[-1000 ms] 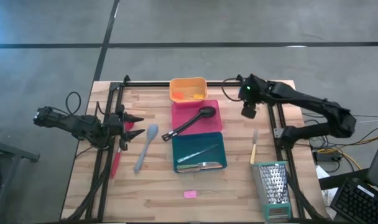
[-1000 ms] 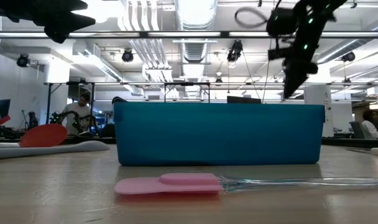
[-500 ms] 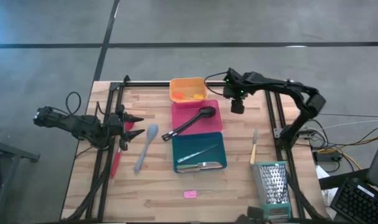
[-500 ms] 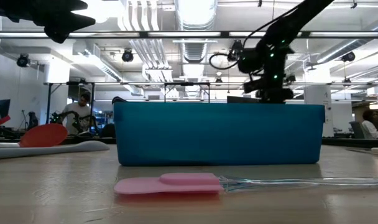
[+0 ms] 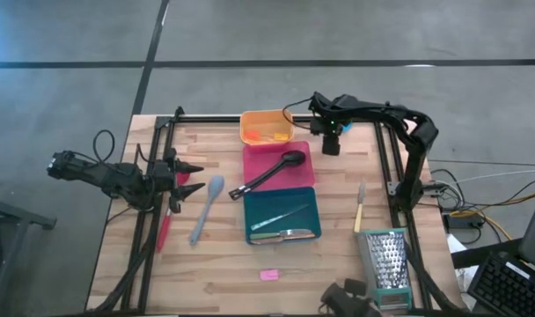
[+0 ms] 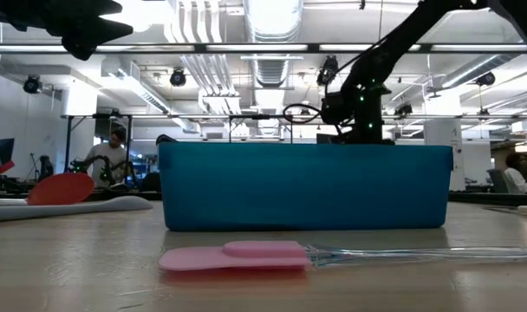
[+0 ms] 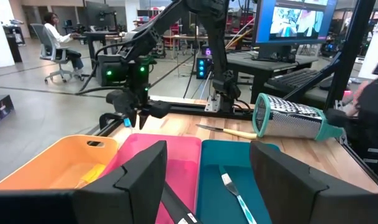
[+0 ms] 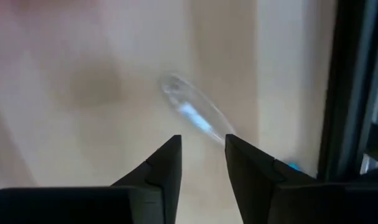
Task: Pick & Place Kitchen Items
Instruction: Put the blue spatula into the yellow bin
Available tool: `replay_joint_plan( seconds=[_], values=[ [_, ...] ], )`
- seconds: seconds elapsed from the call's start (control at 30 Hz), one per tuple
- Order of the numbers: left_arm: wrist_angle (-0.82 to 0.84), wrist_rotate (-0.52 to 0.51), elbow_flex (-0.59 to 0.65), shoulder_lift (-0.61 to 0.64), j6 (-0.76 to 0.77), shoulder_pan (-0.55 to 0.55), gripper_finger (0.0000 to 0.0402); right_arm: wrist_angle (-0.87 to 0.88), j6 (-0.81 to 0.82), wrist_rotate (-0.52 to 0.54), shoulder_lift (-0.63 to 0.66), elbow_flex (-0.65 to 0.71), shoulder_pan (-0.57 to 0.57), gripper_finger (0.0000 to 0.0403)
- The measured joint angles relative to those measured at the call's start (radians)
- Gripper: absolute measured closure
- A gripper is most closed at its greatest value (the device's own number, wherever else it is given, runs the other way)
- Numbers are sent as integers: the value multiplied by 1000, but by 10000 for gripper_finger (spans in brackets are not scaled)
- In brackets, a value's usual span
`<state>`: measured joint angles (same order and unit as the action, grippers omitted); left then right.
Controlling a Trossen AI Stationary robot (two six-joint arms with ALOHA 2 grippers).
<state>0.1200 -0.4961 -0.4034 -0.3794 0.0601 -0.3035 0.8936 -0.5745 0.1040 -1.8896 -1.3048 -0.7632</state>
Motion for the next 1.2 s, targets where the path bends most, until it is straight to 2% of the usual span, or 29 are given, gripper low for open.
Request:
replay_joint_plan(
  seconds=[0.17, 0.4, 0.53, 0.7, 0.9, 1.2],
  values=[
    [0, 0, 0, 0, 0, 0, 168, -20, 59, 2, -6, 0, -73, 319],
    [0, 0, 0, 0, 0, 0, 168, -53, 318, 3, -4, -19, -173, 345],
    [0, 0, 0, 0, 0, 0, 168, -53, 379, 24, -5, -17, -208, 349],
    [0, 0, 0, 0, 0, 0, 168, -53, 449, 103, -5, -16, -221, 343],
    [0, 0, 0, 0, 0, 0, 168, -55, 517, 112, -14, -15, -219, 342],
    [0, 0, 0, 0, 16, 0, 168, 40, 602, 162, -81, -71, -217, 391]
  ],
)
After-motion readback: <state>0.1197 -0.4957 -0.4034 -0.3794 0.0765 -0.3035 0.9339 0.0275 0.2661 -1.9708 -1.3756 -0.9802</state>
